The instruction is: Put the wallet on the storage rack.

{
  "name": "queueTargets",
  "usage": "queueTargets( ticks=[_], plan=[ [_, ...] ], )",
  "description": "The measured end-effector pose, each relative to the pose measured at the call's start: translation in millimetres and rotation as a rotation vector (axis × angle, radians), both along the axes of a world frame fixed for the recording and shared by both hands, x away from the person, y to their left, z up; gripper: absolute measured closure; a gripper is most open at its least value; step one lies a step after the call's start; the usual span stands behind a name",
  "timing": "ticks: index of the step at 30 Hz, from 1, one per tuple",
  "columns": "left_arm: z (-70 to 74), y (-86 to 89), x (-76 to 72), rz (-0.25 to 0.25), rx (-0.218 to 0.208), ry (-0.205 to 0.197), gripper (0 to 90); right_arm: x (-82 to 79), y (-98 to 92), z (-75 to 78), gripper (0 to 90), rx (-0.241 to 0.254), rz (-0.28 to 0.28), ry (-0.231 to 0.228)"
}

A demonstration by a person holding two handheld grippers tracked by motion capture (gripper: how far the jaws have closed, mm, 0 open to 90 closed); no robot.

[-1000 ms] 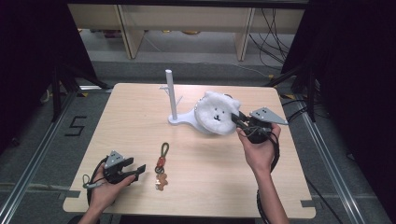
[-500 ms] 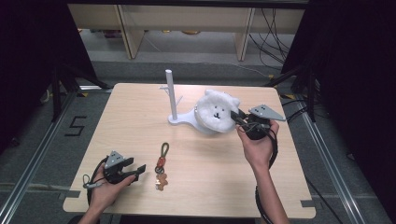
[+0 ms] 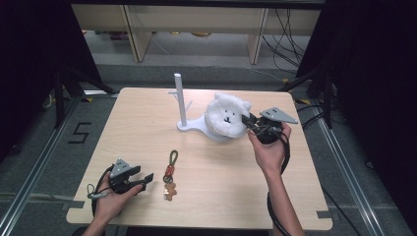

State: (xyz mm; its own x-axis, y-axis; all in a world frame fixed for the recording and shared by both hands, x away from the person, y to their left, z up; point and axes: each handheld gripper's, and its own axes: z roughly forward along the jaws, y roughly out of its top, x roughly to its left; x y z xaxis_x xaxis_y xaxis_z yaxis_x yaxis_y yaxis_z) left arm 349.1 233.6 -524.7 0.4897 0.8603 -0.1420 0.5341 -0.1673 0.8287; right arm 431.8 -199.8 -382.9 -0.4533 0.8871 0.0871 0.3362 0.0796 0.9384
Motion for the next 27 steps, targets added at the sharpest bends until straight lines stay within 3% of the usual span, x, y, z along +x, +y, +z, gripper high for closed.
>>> queueTargets(
  ticks=[1, 3, 8, 11, 17, 19, 22, 23, 24, 26, 27],
  plan=[
    [0.0, 0.0, 0.0, 0.0, 0.0, 0.0, 35.2, -0.2, 0.9, 0.3, 76.9, 0.004, -0.006, 0.014],
    [-0.4, 0.2, 0.5, -0.006, -0.005, 0.0, 35.2, 2.7, -0.2, -0.8, 76.9, -0.015, 0.003, -0.007],
    [-0.4, 0.1, 0.4, -0.006, -0.004, -0.001, 35.2, 4.8, 3.2, -2.3, 76.9, 0.01, -0.012, 0.022],
    [-0.4, 0.1, 0.4, -0.006, -0.006, -0.001, 35.2, 8.8, 1.6, -3.6, 76.9, -0.016, -0.003, -0.002],
    [-0.4, 0.0, 0.3, -0.002, -0.005, -0.002, 35.2, 13.1, 3.2, -5.8, 76.9, 0.009, -0.019, 0.035],
    [-0.3, 0.0, 0.3, -0.002, -0.003, -0.001, 35.2, 16.9, 2.7, -6.9, 76.9, 0.0, -0.017, 0.014],
    [-0.3, -0.3, 0.1, -0.001, -0.003, -0.004, 35.2, 19.6, 4.5, -5.9, 76.9, 0.006, -0.025, 0.021],
    [-0.3, -0.3, 0.1, -0.001, -0.003, -0.004, 35.2, 22.2, 3.1, -5.3, 76.9, -0.018, -0.01, 0.011],
    [-0.2, -0.7, -0.2, 0.002, -0.003, -0.002, 35.3, 22.4, 4.3, -5.4, 76.9, 0.001, -0.014, 0.018],
    [-0.1, -0.7, -0.1, 0.002, -0.002, -0.002, 35.2, 26.6, 4.6, -6.0, 76.9, -0.021, -0.004, 0.001],
    [-0.2, -0.8, -0.2, 0.002, -0.003, -0.002, 35.2, 27.0, 5.8, -6.2, 76.9, -0.011, -0.019, 0.015]
  ],
)
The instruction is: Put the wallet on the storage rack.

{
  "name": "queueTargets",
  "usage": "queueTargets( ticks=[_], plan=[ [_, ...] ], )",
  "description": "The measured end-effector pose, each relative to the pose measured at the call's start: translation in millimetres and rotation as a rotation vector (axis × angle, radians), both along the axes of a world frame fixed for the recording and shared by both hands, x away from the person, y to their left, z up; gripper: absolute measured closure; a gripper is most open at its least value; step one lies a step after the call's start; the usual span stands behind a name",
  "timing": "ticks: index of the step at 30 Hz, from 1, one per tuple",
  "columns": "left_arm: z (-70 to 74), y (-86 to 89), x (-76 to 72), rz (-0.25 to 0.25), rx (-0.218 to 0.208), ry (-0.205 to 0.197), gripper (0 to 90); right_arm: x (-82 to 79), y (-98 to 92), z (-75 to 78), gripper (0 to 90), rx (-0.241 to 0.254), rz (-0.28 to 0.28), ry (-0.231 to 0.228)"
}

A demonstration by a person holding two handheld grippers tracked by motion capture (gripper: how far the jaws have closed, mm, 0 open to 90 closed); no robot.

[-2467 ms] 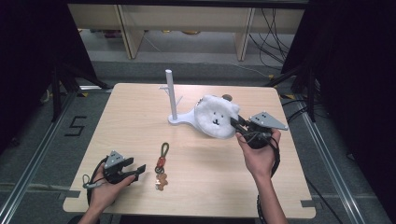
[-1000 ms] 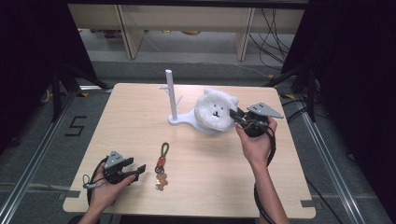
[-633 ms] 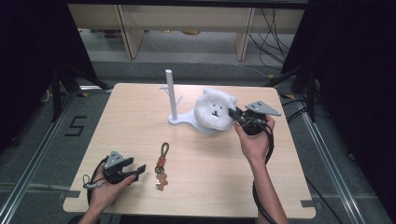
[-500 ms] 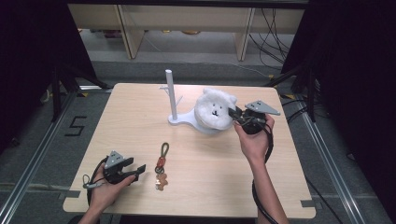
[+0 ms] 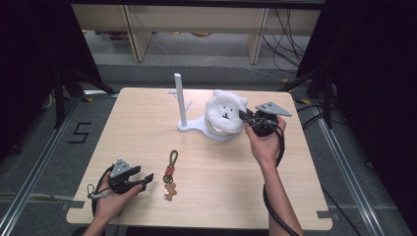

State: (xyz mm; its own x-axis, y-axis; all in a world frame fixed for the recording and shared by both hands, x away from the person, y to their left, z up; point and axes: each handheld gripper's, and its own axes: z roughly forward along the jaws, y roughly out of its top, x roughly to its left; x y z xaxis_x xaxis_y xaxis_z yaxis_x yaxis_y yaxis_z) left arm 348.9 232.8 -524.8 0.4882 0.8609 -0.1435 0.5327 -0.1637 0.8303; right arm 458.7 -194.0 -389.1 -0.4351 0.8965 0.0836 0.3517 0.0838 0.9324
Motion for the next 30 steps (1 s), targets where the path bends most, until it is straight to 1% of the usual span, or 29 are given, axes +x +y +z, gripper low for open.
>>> queueTargets(
  ticks=[1, 2, 3, 5, 6, 9, 10, 11, 12, 13, 14, 15, 18, 20, 21, 22, 24, 25, 26, 27, 28, 30],
  plan=[
    [0.0, 0.1, 0.0, 0.0, 0.001, 0.0, 35.2, 0.8, 1.4, -0.3, 76.9, 0.01, -0.006, 0.004],
    [0.0, 0.1, 0.0, 0.0, 0.0, 0.0, 35.2, 3.0, 1.3, -0.1, 76.9, 0.003, 0.006, 0.005],
    [0.1, 0.5, 0.0, -0.001, 0.005, 0.0, 35.2, 5.0, 1.0, -0.6, 76.9, -0.004, 0.002, 0.003],
    [0.1, 0.5, 0.0, -0.001, 0.004, -0.001, 35.2, 6.8, 2.1, -1.2, 76.9, -0.003, 0.002, 0.005],
    [0.1, 0.5, -0.1, -0.001, 0.003, -0.001, 35.2, 10.5, 3.6, -2.5, 76.9, 0.0, -0.001, 0.005],
    [0.1, 0.3, -0.1, 0.0, 0.0, -0.003, 35.2, 15.3, 5.7, -4.4, 76.9, -0.001, -0.007, 0.03],
    [0.1, 0.3, -0.1, 0.0, 0.0, -0.003, 35.2, 15.3, 5.7, -4.4, 76.9, -0.001, -0.007, 0.03],
    [0.0, 0.2, -0.1, 0.0, -0.001, -0.002, 35.3, 19.9, 6.6, -7.1, 76.9, -0.009, -0.004, 0.033],
    [0.1, 0.4, -0.1, -0.001, 0.003, -0.001, 35.2, 20.5, 7.6, -8.0, 76.9, -0.009, -0.01, 0.039],
    [0.2, 0.3, -0.1, -0.001, 0.004, -0.001, 35.2, 23.4, 7.7, -9.6, 76.9, -0.023, -0.011, 0.034],
    [0.1, 0.2, -0.2, -0.002, 0.003, -0.001, 35.2, 25.2, 7.9, -11.1, 76.9, -0.025, -0.011, 0.031],
    [0.1, 0.2, -0.2, -0.002, 0.003, -0.002, 35.2, 26.9, 8.1, -12.0, 76.9, -0.029, -0.01, 0.041],
    [0.2, 0.4, -0.2, -0.002, 0.004, -0.002, 35.2, 31.8, 7.7, -15.3, 76.9, -0.057, -0.015, 0.045],
    [0.2, 0.4, -0.2, -0.002, 0.004, -0.002, 35.2, 33.9, 9.9, -17.0, 76.9, -0.058, -0.025, 0.039],
    [0.2, 0.4, -0.2, -0.001, 0.003, -0.002, 35.2, 34.1, 11.0, -17.2, 76.9, -0.061, -0.027, 0.044],
    [0.2, 0.4, -0.2, -0.001, 0.003, -0.002, 35.2, 34.6, 11.4, -17.9, 76.8, -0.078, -0.032, 0.039],
    [0.1, 0.4, -0.1, -0.002, 0.003, -0.001, 35.2, 35.8, 12.0, -19.0, 76.8, -0.081, -0.03, 0.034],
    [0.1, 0.4, -0.1, -0.002, 0.004, 0.0, 35.2, 36.0, 14.0, -21.1, 76.6, -0.099, -0.045, 0.033],
    [0.1, 0.4, -0.1, -0.002, 0.004, 0.0, 35.2, 36.0, 14.0, -21.1, 76.6, -0.099, -0.045, 0.033],
    [0.1, 0.2, -0.2, -0.002, 0.003, -0.001, 35.3, 38.1, 12.7, -24.0, 76.5, -0.132, -0.044, 0.026],
    [0.1, 0.2, -0.2, -0.002, 0.003, -0.002, 35.2, 37.7, 14.8, -26.1, 76.3, -0.133, -0.067, 0.023],
    [0.1, 0.3, -0.1, -0.003, 0.004, -0.001, 35.2, 37.8, 15.0, -28.5, 75.9, -0.162, -0.063, 0.037]
  ],
)
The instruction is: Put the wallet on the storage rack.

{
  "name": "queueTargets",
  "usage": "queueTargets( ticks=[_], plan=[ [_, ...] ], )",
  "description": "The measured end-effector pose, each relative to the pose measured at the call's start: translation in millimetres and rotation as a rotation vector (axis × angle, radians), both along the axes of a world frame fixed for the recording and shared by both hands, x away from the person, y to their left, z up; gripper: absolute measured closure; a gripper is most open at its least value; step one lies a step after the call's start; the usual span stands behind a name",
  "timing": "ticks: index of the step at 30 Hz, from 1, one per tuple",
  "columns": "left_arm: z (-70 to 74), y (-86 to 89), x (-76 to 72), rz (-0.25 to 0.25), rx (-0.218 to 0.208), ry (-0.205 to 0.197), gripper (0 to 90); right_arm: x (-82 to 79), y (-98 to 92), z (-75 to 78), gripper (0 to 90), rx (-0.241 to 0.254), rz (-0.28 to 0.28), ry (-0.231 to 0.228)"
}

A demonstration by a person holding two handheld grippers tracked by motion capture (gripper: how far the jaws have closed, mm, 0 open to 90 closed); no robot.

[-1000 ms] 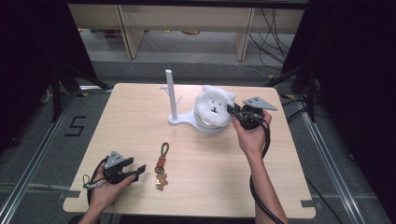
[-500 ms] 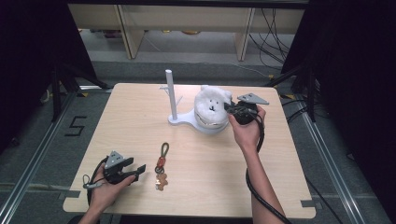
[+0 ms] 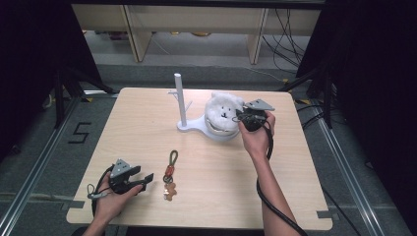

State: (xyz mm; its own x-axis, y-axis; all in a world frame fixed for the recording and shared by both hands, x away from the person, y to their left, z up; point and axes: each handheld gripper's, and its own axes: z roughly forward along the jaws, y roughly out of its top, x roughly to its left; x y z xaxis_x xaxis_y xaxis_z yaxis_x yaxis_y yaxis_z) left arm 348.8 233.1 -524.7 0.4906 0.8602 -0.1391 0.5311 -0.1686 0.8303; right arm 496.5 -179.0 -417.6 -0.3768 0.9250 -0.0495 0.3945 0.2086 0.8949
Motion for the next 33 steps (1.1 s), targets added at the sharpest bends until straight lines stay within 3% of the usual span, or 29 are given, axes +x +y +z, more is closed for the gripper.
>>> queueTargets(
  ticks=[1, 2, 4, 16, 19, 23, 33],
  plan=[
    [0.0, -0.1, 0.0, 0.0, 0.001, 0.001, 35.3, 0.6, 0.6, -1.8, 75.6, -0.01, -0.009, -0.004],
    [0.0, -0.1, 0.0, 0.0, 0.003, 0.002, 35.3, -0.7, 1.7, -2.7, 75.3, -0.016, -0.02, 0.024],
    [0.1, -0.3, -0.1, 0.0, 0.006, 0.001, 35.3, 3.1, -0.7, -6.4, 74.4, -0.056, -0.01, -0.005],
    [0.0, -0.3, 0.0, 0.0, 0.005, 0.003, 35.3, 4.6, -2.3, -9.1, 63.6, -0.078, -0.021, 0.006],
    [0.1, -0.4, -0.1, 0.0, 0.007, 0.002, 35.3, 5.1, -2.0, -11.3, 60.5, -0.068, -0.037, -0.019],
    [0.0, -0.3, 0.0, 0.001, 0.004, 0.003, 35.3, 2.3, -1.8, -9.5, 55.1, -0.043, -0.041, 0.01],
    [0.1, -0.6, -0.1, 0.0, 0.006, 0.003, 35.4, -0.9, -4.1, -5.8, 43.1, 0.017, -0.035, 0.0]
  ],
)
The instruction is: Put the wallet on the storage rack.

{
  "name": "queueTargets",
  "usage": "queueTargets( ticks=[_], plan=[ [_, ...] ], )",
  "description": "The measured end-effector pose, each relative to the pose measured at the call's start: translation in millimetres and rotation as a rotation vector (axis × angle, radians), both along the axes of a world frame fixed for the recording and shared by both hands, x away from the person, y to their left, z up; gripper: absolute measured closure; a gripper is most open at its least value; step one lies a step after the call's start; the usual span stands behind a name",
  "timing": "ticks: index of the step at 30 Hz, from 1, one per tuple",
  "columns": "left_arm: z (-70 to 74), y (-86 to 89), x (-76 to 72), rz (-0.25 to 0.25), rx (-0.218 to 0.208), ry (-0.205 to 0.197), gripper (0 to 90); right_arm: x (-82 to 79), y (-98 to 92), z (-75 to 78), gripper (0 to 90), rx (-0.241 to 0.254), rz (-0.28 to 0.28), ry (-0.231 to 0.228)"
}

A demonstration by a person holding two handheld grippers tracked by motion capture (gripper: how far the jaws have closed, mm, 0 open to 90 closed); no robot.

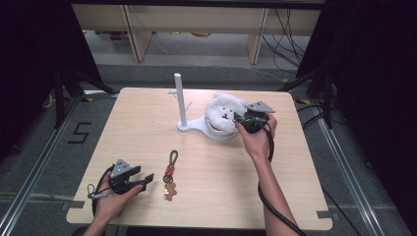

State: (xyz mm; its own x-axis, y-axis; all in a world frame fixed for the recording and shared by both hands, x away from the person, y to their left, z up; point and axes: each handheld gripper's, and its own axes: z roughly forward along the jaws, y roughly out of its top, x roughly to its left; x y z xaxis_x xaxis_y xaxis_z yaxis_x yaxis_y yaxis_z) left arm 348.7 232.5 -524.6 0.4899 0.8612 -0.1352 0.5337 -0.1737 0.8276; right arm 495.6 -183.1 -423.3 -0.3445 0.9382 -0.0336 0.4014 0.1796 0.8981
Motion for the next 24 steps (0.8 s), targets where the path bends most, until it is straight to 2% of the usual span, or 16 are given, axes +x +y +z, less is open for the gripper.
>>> queueTargets(
  ticks=[3, 4, 5, 8, 11, 12, 16, 17, 19, 20, 22, 23, 24],
  plan=[
    [0.0, 0.1, 0.1, 0.0, 0.0, 0.001, 35.4, -1.2, -0.2, 1.1, 41.0, 0.019, -0.011, 0.002],
    [0.0, 0.2, 0.2, 0.0, -0.001, 0.001, 35.3, -0.3, -2.3, 1.5, 40.7, 0.012, -0.001, -0.005],
    [-0.1, 0.3, 0.2, 0.0, -0.001, 0.0, 35.3, -1.4, -1.6, 1.7, 40.2, 0.026, -0.014, 0.009],
    [0.0, 0.3, 0.1, 0.0, -0.001, -0.001, 35.3, -2.1, -3.8, 1.0, 38.9, 0.012, -0.009, -0.002],
    [0.0, 0.2, 0.0, -0.001, 0.0, -0.001, 35.4, -5.2, -3.7, 1.4, 39.1, 0.032, -0.007, 0.005],
    [0.0, 0.2, 0.0, -0.001, 0.0, -0.001, 35.4, -7.4, -5.6, 1.3, 39.1, 0.028, -0.006, -0.015],
    [0.0, 0.2, 0.0, 0.0, 0.0, -0.002, 35.4, -12.2, -11.2, 2.7, 37.8, 0.028, -0.01, -0.024],
    [0.0, 0.2, 0.0, 0.0, 0.0, -0.002, 35.4, -15.4, -11.2, 2.7, 37.8, 0.051, -0.024, -0.02],
    [0.1, 0.1, -0.1, 0.0, 0.001, -0.002, 35.4, -15.3, -15.1, 2.8, 38.2, 0.039, -0.009, -0.033],
    [0.1, 0.0, -0.1, 0.001, 0.002, -0.003, 35.4, -21.2, -16.3, 3.3, 39.2, 0.064, -0.033, -0.019],
    [0.1, 0.0, 0.0, 0.002, 0.002, -0.002, 35.4, -23.8, -20.8, 2.8, 38.7, 0.045, -0.032, -0.027],
    [0.1, 0.0, 0.0, 0.002, 0.002, -0.002, 35.4, -27.1, -22.4, 2.4, 38.7, 0.064, -0.033, -0.009],
    [0.0, 0.0, 0.2, 0.005, 0.002, 0.001, 35.4, -30.9, -21.4, 1.2, 38.6, 0.077, -0.059, 0.006]
  ],
)
